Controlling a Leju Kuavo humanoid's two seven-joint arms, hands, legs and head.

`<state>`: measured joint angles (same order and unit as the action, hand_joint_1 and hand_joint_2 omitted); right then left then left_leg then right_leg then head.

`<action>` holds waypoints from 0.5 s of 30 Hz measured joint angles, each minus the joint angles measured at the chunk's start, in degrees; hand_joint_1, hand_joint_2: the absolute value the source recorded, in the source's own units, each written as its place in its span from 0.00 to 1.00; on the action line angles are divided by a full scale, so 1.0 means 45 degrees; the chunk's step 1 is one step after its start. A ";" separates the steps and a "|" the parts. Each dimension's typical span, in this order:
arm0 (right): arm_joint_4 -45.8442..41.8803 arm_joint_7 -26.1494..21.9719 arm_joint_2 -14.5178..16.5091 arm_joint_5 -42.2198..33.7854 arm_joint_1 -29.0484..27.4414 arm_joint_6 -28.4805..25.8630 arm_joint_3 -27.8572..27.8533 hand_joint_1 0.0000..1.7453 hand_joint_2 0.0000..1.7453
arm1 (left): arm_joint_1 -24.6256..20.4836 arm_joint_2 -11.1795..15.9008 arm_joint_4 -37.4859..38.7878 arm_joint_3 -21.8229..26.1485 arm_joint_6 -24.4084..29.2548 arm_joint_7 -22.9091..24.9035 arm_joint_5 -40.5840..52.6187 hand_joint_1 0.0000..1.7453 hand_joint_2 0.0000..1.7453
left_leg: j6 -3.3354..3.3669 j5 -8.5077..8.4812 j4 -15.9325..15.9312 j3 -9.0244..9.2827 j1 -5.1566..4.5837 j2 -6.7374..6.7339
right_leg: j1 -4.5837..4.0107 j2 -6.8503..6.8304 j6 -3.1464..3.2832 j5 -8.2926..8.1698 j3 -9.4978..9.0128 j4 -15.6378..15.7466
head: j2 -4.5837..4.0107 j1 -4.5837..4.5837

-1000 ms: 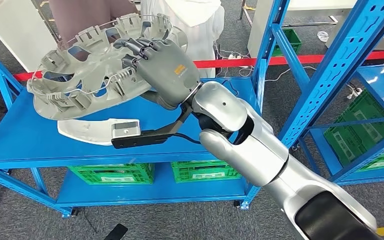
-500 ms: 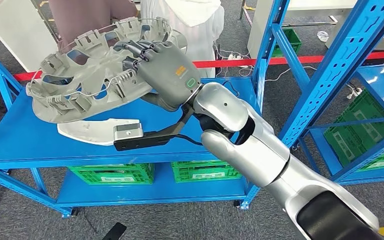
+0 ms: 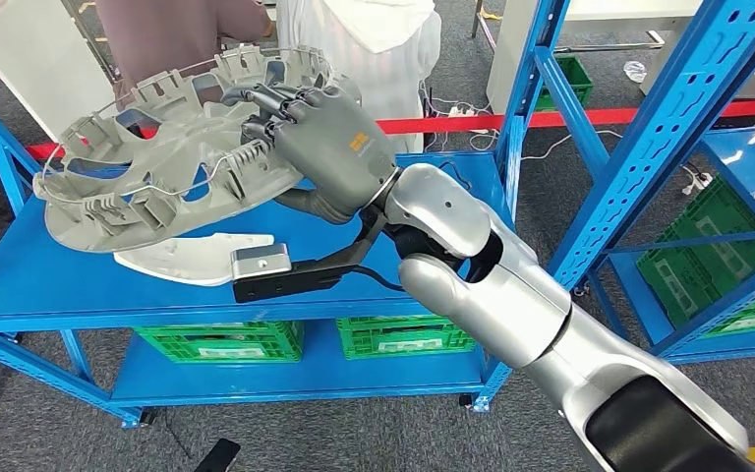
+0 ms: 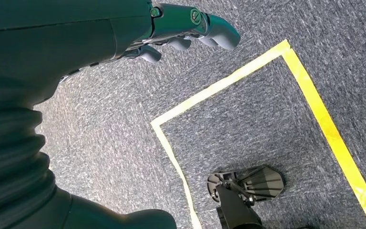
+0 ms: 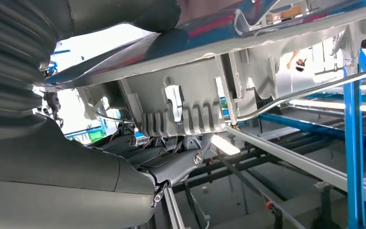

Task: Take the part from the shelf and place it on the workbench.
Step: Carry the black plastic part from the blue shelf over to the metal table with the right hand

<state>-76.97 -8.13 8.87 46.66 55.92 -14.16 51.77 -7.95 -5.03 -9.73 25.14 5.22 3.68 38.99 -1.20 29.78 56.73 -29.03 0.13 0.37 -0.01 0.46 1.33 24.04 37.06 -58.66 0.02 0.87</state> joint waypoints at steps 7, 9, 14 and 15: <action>0.0029 -0.0018 -0.0085 0.0108 -0.0084 -0.0017 0.0151 1.00 1.00 | 0.0005 0.0024 0.0000 0.0180 -0.0075 -0.0036 -0.0115 0.00 1.00 | 0.0208 -0.0079 -0.0004 -0.0002 -0.0033 -0.0001 | 0.0071 -0.0001 -0.0178 -0.0124 -0.0030 0.0113 | 0.0000 0.0005; 0.0041 -0.0016 -0.0110 0.0192 -0.0122 -0.0022 0.0183 1.00 1.00 | -0.0008 0.0015 0.0000 0.0217 -0.0115 -0.0038 -0.0134 0.00 1.00 | 0.0285 -0.0286 -0.0233 0.0068 0.0042 -0.0041 | 0.0068 -0.0012 -0.0273 0.0014 0.0031 0.0002 | 0.0000 -0.0007; 0.0203 -0.0021 -0.0208 0.0227 -0.0197 -0.0020 0.0210 1.00 1.00 | 0.0003 0.0002 0.0000 0.0235 -0.0220 -0.0025 -0.0118 0.00 1.00 | 0.0328 -0.0405 -0.0176 -0.0121 0.0135 -0.0115 | 0.0183 -0.0035 -0.0458 0.1635 0.1472 -0.3357 | 0.0000 -0.0044; 0.0278 -0.0018 -0.0210 0.0226 -0.0201 -0.0011 0.0217 1.00 1.00 | 0.0002 0.0001 0.0000 0.0237 -0.0242 -0.0019 -0.0103 0.00 1.00 | 0.0301 -0.0387 -0.0094 -0.0187 0.0162 -0.0115 | 0.0216 -0.0039 -0.0493 0.1546 0.1502 -0.3481 | 0.0000 -0.0044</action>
<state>-75.72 -8.21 7.92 47.68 55.02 -14.21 52.75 -7.94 -5.02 -9.73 26.21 4.13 3.59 38.52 0.15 28.04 56.30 -29.87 0.86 -0.15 0.97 0.28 -0.88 31.00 43.82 -74.33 0.02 0.68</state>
